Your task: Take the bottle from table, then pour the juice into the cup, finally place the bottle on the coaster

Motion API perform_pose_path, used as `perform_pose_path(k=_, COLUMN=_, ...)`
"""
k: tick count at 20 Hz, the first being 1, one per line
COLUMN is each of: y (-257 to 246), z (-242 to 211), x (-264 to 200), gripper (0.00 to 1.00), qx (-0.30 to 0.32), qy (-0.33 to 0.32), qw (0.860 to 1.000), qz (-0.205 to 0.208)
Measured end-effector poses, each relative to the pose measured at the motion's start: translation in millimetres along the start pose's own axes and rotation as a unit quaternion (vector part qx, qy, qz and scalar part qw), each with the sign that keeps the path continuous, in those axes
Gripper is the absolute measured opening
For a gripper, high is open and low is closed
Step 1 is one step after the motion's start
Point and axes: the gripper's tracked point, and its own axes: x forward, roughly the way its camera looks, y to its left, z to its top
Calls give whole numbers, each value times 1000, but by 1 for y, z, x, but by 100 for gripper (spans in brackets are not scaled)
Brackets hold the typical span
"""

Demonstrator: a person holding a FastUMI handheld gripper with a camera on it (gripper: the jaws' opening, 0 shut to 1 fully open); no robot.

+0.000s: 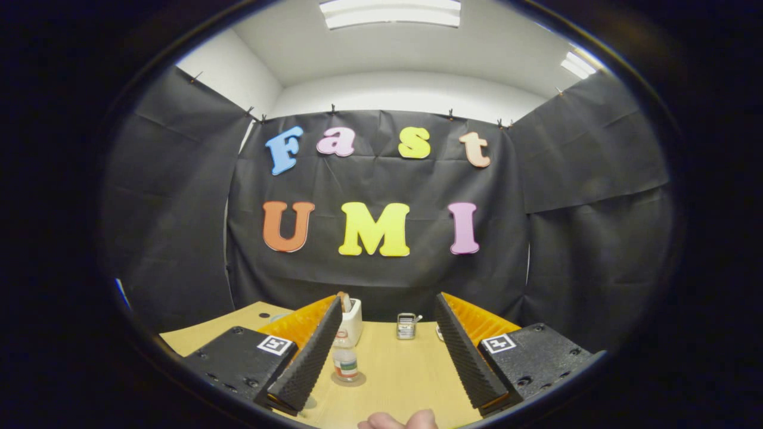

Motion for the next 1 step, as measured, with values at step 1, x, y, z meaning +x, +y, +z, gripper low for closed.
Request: perform_pose_path(k=1, y=1, z=0, x=1, gripper=100, qx=-3, qy=0, qw=1000, qz=1)
